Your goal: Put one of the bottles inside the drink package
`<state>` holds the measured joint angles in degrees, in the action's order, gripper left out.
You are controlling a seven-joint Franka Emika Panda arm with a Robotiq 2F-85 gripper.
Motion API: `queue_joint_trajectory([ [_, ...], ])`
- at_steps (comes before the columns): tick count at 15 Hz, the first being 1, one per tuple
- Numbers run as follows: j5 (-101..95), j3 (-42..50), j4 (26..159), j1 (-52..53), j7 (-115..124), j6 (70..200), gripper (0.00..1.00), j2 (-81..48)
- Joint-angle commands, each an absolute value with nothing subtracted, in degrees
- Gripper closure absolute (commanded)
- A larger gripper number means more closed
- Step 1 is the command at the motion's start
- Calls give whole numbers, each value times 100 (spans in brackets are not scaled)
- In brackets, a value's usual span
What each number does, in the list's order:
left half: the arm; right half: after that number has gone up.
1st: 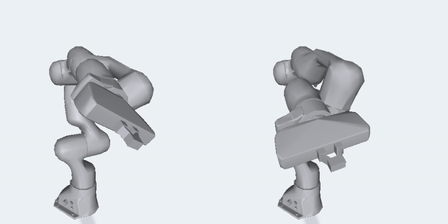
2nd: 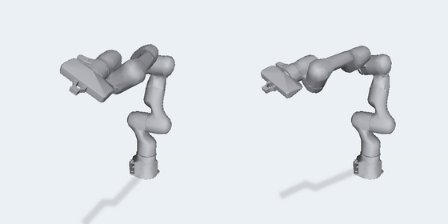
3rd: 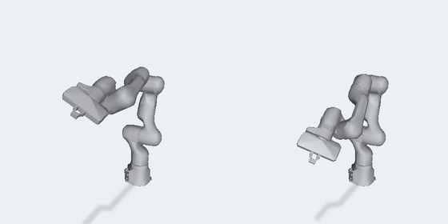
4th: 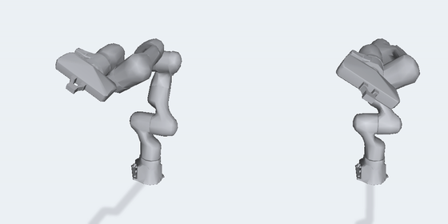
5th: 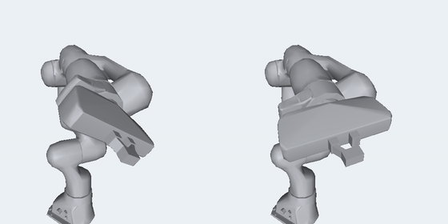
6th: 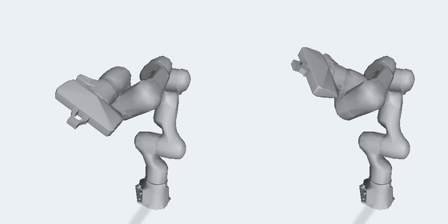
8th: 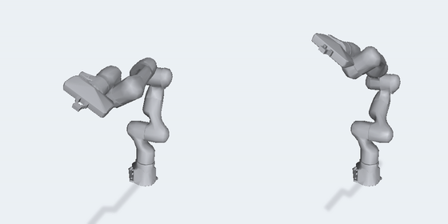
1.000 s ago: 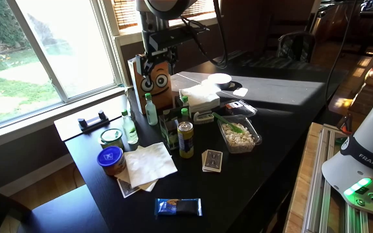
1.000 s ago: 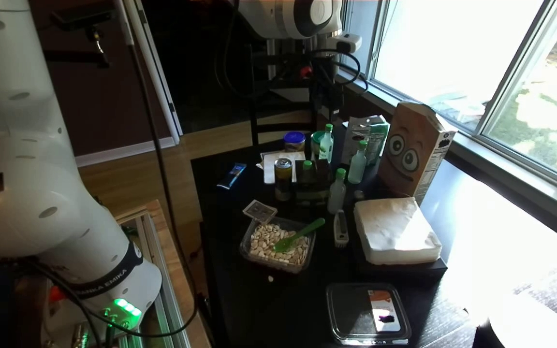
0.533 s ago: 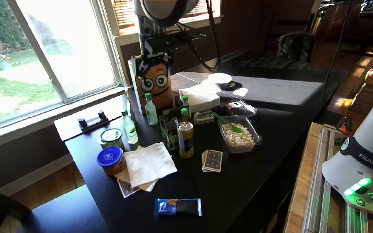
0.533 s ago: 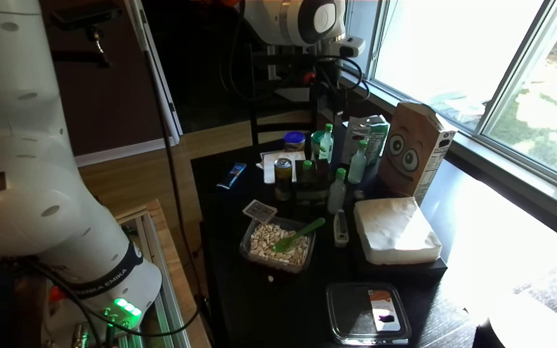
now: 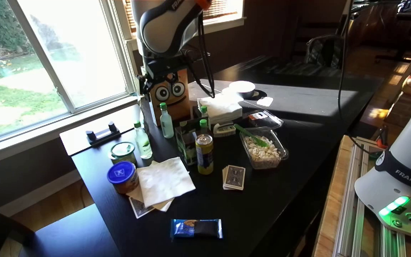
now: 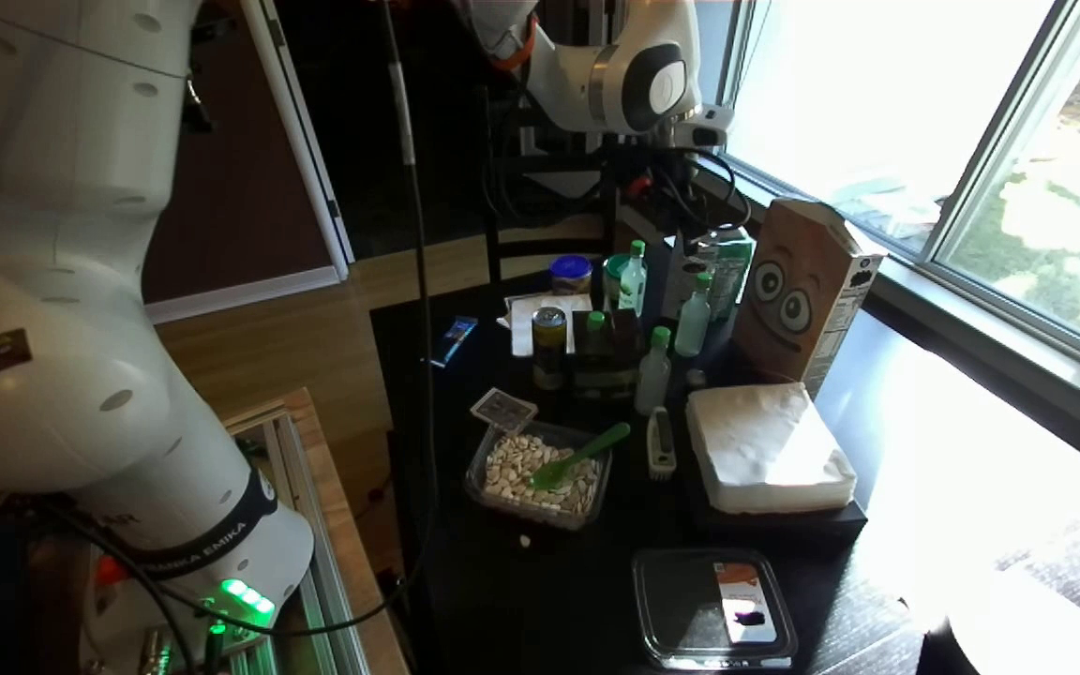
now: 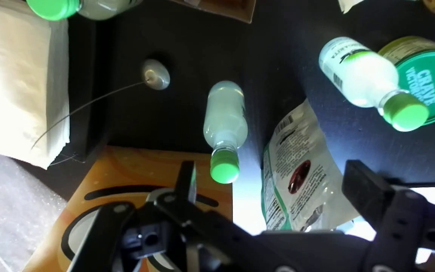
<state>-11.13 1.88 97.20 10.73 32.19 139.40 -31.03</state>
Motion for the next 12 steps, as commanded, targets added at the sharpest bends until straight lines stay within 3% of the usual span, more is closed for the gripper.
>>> queue_joint_trajectory([
  [1,-1278,604,8749,1378,3514,13736,0,-3892],
  [11,-823,755,7751,1179,3496,12834,0,-4884],
  [12,-743,719,7695,1145,3488,12744,5,-4924],
])
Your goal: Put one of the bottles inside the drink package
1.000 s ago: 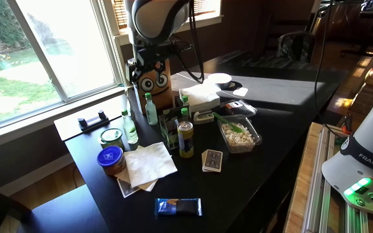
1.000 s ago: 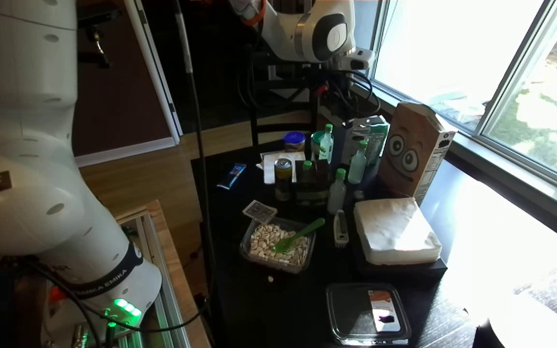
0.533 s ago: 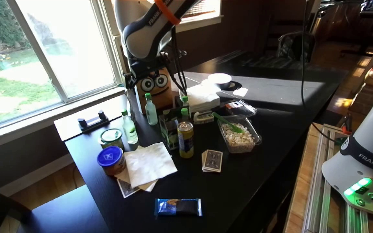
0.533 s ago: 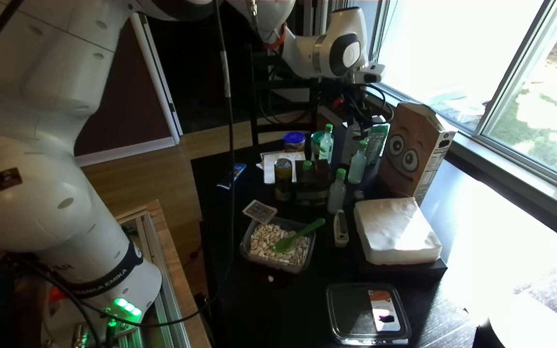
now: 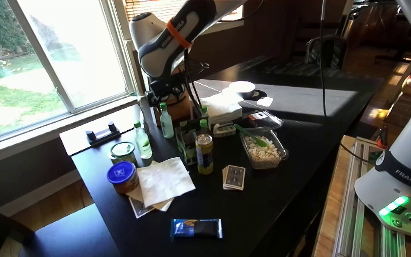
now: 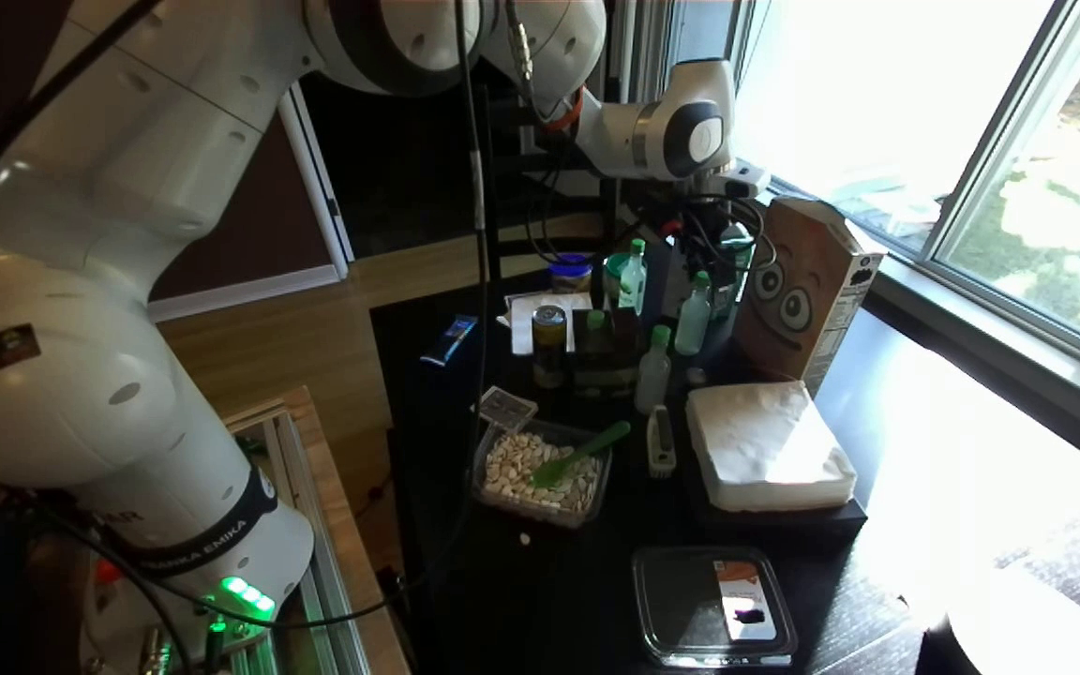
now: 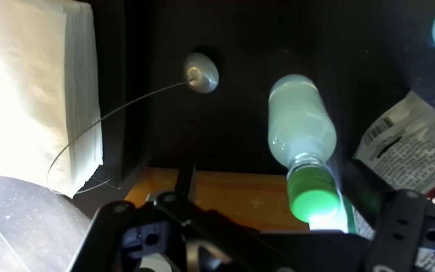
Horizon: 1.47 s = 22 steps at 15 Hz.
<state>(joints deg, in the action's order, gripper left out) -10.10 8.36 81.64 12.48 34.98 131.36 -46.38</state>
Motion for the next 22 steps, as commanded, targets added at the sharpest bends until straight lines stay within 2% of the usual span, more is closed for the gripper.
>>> queue_joint_trajectory([
  [1,-674,690,7628,1116,3480,12652,10,-4962],
  [5,-437,592,7433,1054,3445,12421,15,-5055],
  [6,-365,565,7394,1036,3459,12432,20,-5069],
  [12,-95,554,7137,959,3549,12412,20,-5205],
  [15,-43,560,7031,920,3567,12393,27,-5283],
  [16,-21,556,7017,907,3573,12405,33,-5295],
  [17,-9,557,6995,902,3580,12401,51,-5308],
  [20,12,558,6940,887,3599,12405,70,-5333],
  [22,13,554,6931,891,3610,12408,88,-5315],
])
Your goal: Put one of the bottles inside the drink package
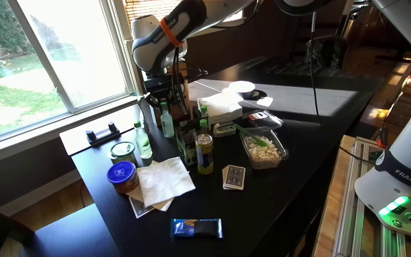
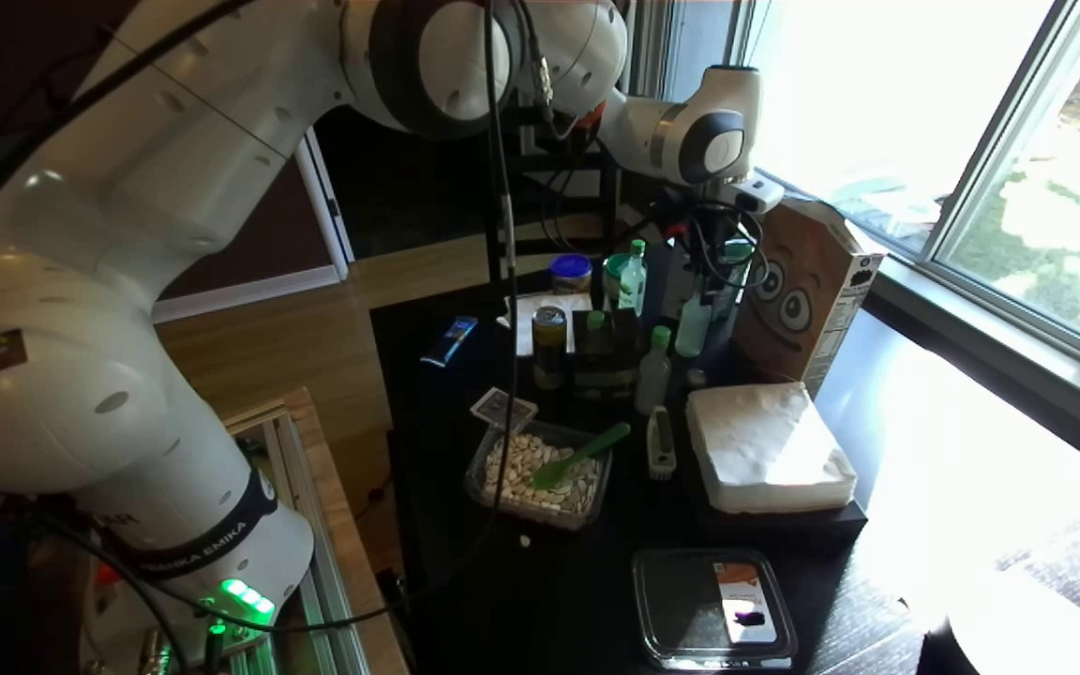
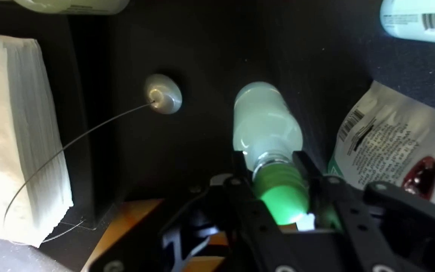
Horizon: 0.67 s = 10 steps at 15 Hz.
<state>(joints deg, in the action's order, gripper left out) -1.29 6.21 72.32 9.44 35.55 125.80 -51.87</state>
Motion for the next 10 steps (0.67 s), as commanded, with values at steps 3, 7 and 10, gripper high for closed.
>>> queue_joint_trajectory([
  [3,3,571,6965,903,3652,12343,93,-5196],
  [7,26,509,7146,834,3460,12075,93,-4772],
  [10,-11,463,7445,745,3106,11783,93,-4220],
])
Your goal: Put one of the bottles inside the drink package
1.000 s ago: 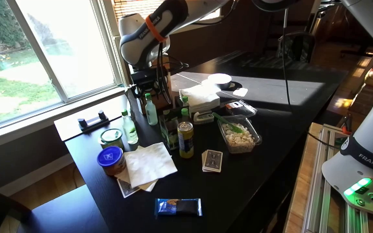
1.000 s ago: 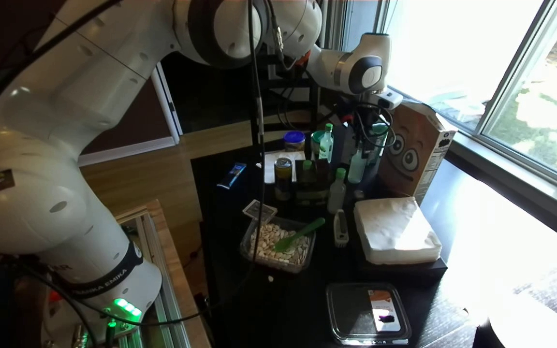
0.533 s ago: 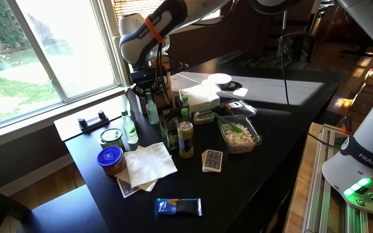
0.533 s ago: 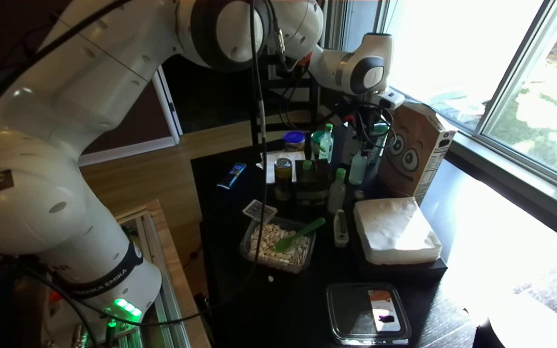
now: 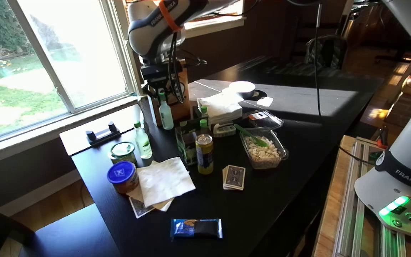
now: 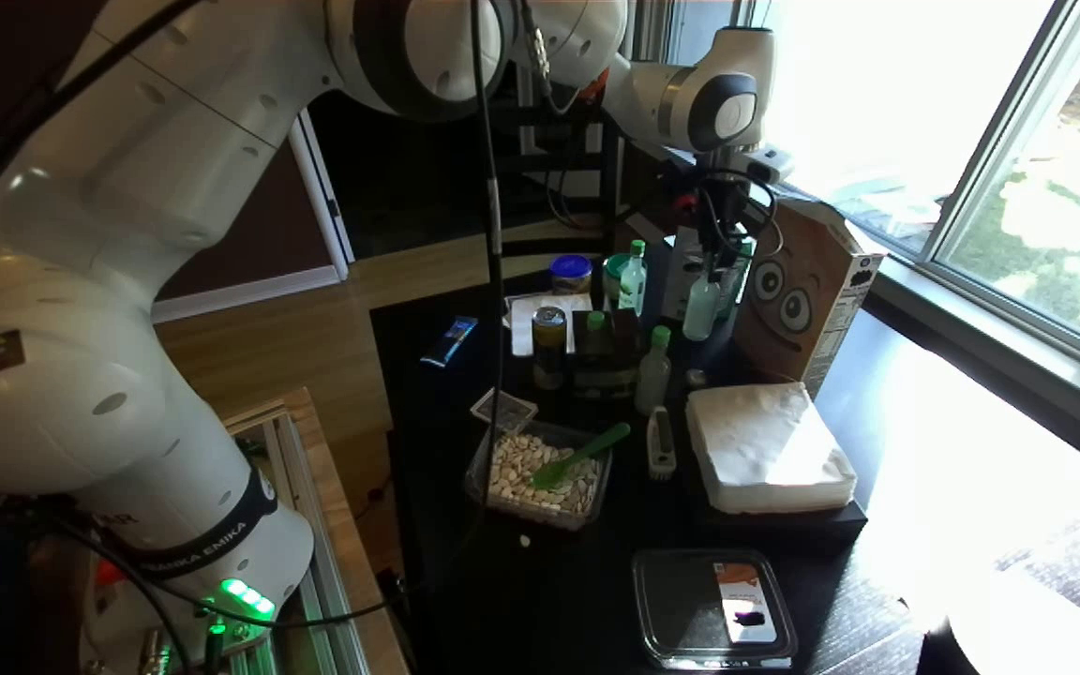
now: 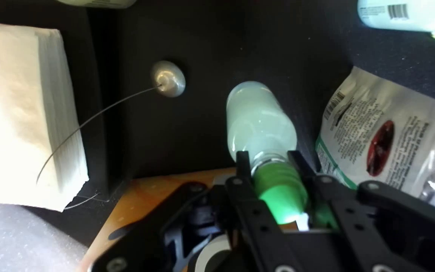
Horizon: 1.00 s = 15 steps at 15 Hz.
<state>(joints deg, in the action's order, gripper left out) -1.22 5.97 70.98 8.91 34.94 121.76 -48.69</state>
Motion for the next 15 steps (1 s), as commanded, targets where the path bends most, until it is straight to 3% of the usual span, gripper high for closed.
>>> queue_joint_trajectory([
  [1,28,422,7538,692,2946,11683,93,-4030],
  [15,426,56,9825,547,2257,11264,93,-1896],
])
